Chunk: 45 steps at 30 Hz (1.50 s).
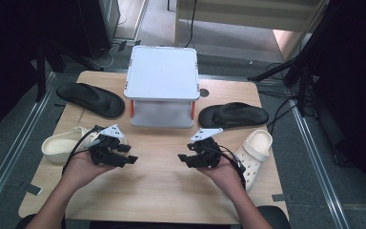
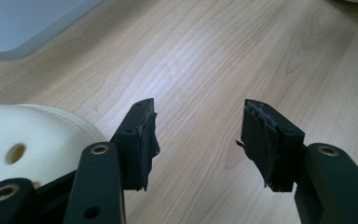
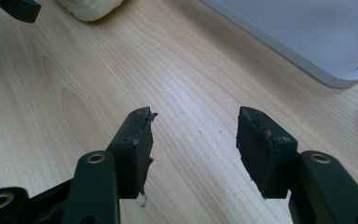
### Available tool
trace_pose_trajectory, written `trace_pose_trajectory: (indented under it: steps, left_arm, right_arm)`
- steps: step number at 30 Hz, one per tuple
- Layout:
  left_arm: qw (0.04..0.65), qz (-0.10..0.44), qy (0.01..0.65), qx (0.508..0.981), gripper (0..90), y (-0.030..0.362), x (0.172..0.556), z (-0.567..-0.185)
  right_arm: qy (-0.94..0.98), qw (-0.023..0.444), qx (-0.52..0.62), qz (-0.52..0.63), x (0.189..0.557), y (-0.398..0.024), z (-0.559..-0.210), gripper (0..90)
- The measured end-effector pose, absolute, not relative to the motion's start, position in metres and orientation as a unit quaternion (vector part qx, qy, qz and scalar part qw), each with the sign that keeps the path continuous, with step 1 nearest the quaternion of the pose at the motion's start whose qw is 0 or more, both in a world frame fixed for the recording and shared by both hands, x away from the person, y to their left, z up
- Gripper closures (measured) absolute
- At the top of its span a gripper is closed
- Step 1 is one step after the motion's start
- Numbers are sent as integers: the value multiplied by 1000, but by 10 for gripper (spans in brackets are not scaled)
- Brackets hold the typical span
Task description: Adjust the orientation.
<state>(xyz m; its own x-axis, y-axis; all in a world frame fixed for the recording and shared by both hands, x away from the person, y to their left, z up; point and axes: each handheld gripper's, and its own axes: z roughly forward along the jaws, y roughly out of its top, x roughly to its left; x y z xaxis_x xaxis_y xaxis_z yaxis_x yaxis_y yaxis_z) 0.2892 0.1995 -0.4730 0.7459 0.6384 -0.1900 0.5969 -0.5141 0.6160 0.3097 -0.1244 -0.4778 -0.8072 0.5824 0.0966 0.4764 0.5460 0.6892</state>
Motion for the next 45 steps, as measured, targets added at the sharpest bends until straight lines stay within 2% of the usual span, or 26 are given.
trace_pose_trajectory:
  steps: [6,9,12,22,45]
  left_arm:
    - [344,34,361,866,443,204,288,-467]
    - [339,36,361,868,443,209,287,-464]
    - [339,41,367,865,445,214,285,-461]
    - [340,51,390,854,445,237,278,-449]
    - [329,100,466,815,445,312,268,-427]
  right_arm:
    - [872,76,303,376,310,-125,-475,465]
    - [870,65,299,388,311,-127,-473,503]
    - [871,71,295,386,311,-126,-472,505]
    - [874,28,315,370,323,-129,-475,487]
    - [886,36,299,352,326,-120,-479,468]
